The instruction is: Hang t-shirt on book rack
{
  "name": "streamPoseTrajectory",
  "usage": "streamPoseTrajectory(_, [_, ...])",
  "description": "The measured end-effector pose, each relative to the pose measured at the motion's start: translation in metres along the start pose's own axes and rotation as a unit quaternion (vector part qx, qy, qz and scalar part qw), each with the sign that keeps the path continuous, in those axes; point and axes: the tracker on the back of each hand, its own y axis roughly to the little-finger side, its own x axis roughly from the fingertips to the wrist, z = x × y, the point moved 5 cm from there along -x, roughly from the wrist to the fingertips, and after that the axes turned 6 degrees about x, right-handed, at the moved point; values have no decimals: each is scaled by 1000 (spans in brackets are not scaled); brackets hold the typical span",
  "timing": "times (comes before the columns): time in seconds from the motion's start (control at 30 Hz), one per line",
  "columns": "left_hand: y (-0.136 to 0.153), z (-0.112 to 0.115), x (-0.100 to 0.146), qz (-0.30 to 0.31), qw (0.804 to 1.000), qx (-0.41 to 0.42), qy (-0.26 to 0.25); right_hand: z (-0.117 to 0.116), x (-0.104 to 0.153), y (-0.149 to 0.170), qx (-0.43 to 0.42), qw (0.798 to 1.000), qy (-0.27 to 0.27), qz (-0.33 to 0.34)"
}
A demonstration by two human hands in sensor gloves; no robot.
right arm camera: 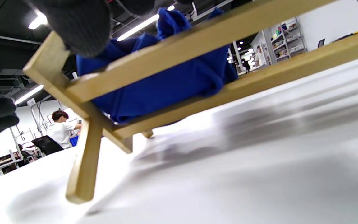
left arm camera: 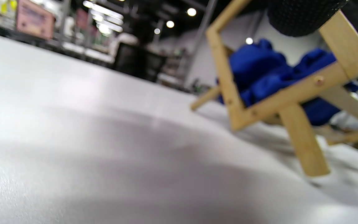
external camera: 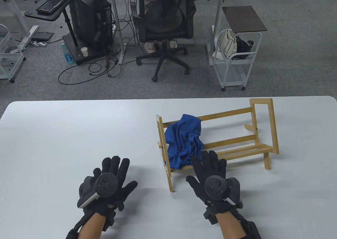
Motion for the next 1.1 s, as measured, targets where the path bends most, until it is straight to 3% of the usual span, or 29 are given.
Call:
streamPoseTrajectory(0.5, [-2, 14, -4, -11, 999, -25, 28, -17, 7, -1, 41, 999, -27, 6])
streamPoseTrajectory(1.1, [-7, 14, -5, -13, 999, -44, 28, -18, 11, -2, 59, 998, -28, 9])
